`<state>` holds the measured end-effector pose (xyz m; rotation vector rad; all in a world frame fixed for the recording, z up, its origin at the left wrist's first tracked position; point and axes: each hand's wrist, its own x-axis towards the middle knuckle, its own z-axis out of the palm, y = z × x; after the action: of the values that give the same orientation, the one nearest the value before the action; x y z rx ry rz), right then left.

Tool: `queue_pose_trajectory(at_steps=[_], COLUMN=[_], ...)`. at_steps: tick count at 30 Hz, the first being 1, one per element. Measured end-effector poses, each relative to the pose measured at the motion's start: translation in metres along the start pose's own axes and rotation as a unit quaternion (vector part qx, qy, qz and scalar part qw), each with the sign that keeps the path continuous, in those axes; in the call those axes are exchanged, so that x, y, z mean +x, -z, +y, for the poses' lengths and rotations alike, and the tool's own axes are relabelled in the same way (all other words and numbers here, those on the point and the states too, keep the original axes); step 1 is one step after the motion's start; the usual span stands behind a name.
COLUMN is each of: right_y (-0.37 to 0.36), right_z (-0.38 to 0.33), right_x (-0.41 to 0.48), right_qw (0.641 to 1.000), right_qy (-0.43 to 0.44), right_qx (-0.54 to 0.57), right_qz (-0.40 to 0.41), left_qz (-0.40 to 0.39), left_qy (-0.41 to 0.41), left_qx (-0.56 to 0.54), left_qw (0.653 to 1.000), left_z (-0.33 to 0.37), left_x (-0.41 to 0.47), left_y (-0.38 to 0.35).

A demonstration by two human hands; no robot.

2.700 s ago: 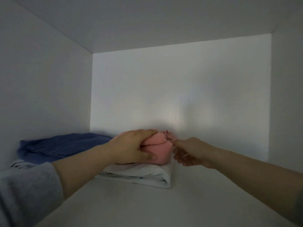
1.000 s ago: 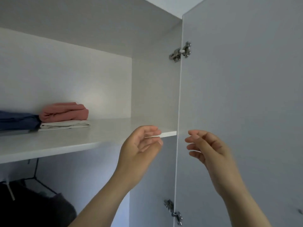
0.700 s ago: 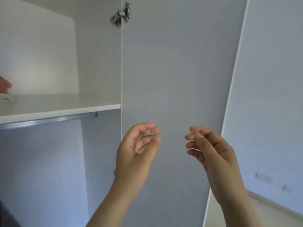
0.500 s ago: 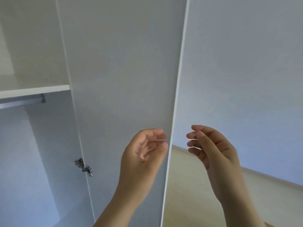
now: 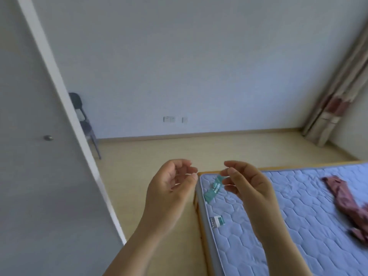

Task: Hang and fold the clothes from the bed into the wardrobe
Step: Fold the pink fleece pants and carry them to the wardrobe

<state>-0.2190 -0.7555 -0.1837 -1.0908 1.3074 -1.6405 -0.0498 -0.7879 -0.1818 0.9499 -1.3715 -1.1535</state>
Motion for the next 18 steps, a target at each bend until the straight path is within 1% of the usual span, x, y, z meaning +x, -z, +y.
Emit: queue_pose_trajectory(at_steps=[5, 8, 14, 18], right_y=[0.047, 0.077, 0.124, 0.135], right_z=[0.029, 0.05, 0.073, 0.085], right_x=[0.029, 0.057, 0.129, 0.177], right_qw=[0.994, 0.989, 0.98, 0.977], right_qy=[-0.053, -0.075, -0.11, -0.126], right_qx=[-0.067, -0.09, -0.124, -0.138], right_qz=[0.066, 0.096, 0.107, 0.105], left_qz=[-0.07, -0.086, -0.1, -0.121], left_qy=[0.054, 0.067, 0.089, 0.098], left_qx=[0.005, 0.018, 0.035, 0.043], left_qw=[0.996, 0.994, 0.99, 0.987], left_z=[-0.045, -0.071, -0.11, -0.13], left_x=[0.036, 0.068, 0.144, 0.191], left_y=[-0.036, -0.058, -0.109, -0.135])
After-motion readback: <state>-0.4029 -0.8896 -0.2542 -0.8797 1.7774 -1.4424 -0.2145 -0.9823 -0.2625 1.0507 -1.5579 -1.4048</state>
